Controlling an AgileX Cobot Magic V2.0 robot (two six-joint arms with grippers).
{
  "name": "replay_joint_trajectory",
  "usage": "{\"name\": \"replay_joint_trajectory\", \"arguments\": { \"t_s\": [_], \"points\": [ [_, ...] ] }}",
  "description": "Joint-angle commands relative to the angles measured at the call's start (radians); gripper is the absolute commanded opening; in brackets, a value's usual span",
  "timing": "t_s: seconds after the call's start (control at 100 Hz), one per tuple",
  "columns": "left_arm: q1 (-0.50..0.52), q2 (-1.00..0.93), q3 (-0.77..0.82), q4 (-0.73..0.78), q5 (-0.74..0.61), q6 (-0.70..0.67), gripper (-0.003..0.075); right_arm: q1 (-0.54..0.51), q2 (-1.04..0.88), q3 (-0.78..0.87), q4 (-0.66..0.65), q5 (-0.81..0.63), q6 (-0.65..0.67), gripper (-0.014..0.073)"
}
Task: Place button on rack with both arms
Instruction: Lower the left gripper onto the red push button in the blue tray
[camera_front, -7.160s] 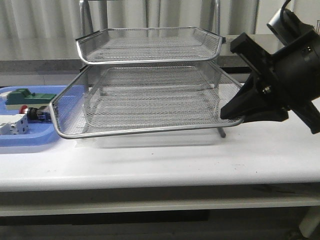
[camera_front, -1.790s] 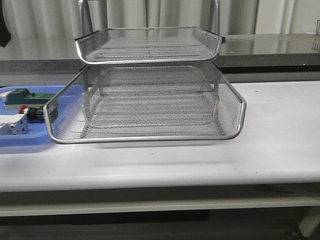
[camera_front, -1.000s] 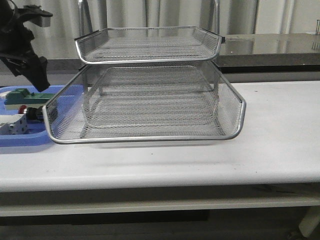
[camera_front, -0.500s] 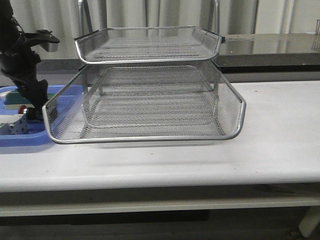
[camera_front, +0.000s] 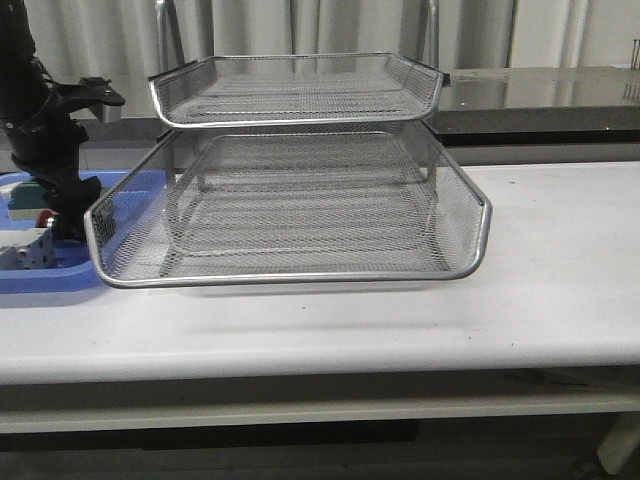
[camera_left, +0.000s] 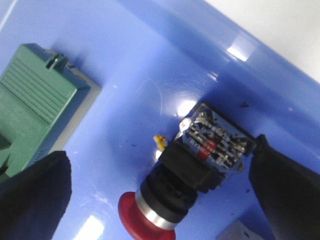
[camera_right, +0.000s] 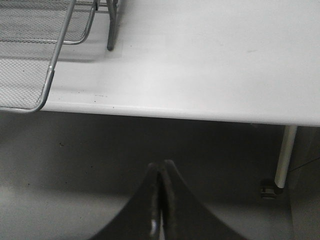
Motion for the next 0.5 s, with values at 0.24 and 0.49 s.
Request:
{"name": "replay_joint_trajectory", "arguments": {
  "t_s": [0.24,0.49],
  "points": [
    [-0.008,-0.027,-0.033,-0.012,-0.043,0.012,0.0694,0.001,-0.001,-0.026,-0.015,-0.060,-0.002,-0.0068],
    [-0.008,-0.009,-0.033,-0.014,-0.039,0.012,0.0661,0.001,0.000,-0.026,-0.015,-0.060,-0.002,-0.0068]
  ]
}}
